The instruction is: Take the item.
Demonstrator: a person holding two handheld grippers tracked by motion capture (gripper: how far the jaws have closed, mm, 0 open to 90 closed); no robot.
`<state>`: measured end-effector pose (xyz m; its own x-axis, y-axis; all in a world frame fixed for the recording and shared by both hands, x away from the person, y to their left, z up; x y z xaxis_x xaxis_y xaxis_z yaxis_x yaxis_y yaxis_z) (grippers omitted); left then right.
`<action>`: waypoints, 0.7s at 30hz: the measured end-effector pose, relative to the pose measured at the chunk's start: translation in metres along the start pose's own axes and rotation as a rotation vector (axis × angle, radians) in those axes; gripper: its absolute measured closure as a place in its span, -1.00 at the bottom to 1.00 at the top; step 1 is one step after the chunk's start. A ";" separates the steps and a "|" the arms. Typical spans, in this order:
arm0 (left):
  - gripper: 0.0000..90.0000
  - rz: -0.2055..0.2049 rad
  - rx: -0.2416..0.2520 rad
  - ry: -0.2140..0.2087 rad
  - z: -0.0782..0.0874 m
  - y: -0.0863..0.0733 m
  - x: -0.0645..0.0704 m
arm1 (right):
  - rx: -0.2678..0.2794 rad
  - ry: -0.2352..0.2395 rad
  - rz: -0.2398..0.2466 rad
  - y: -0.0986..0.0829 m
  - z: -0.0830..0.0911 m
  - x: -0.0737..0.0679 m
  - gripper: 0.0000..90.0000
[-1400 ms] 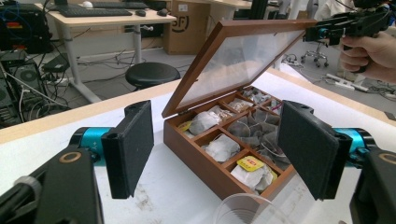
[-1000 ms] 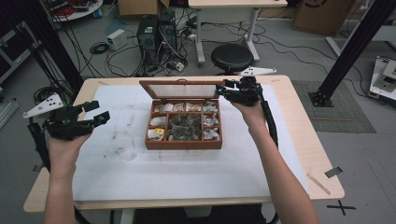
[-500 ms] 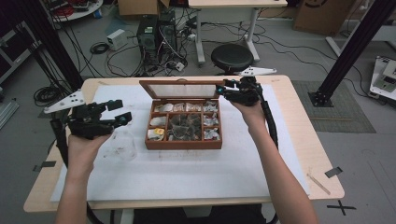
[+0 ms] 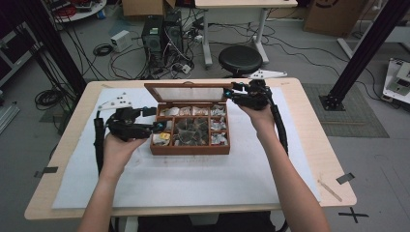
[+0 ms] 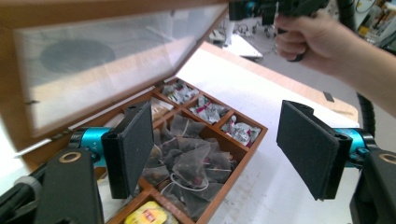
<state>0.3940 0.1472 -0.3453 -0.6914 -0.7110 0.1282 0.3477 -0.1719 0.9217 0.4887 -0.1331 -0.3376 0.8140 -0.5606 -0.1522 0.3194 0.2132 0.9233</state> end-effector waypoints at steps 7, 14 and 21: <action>-0.36 0.027 -0.064 -0.001 -0.029 -0.008 0.011 | -0.008 -0.001 0.007 0.000 -0.001 -0.001 0.17; -0.24 0.080 -0.124 0.033 -0.049 -0.017 0.008 | -0.013 0.002 0.011 -0.001 0.000 -0.001 0.17; -0.13 0.115 -0.193 0.097 -0.064 -0.027 0.009 | -0.011 0.003 0.011 -0.001 0.000 -0.001 0.17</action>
<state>0.4192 0.1021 -0.3920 -0.5796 -0.7940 0.1835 0.5413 -0.2067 0.8150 0.4881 -0.1327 -0.3384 0.8191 -0.5554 -0.1435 0.3161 0.2284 0.9208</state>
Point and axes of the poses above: each handheld gripper's, and its own axes: z roughly backward along the jaws, y roughly out of its top, x roughly to its right, the point moved 7 cm from there along -z, roughly forward along the jaws, and after that the axes turned 10 degrees about y, right-handed, at the moved point
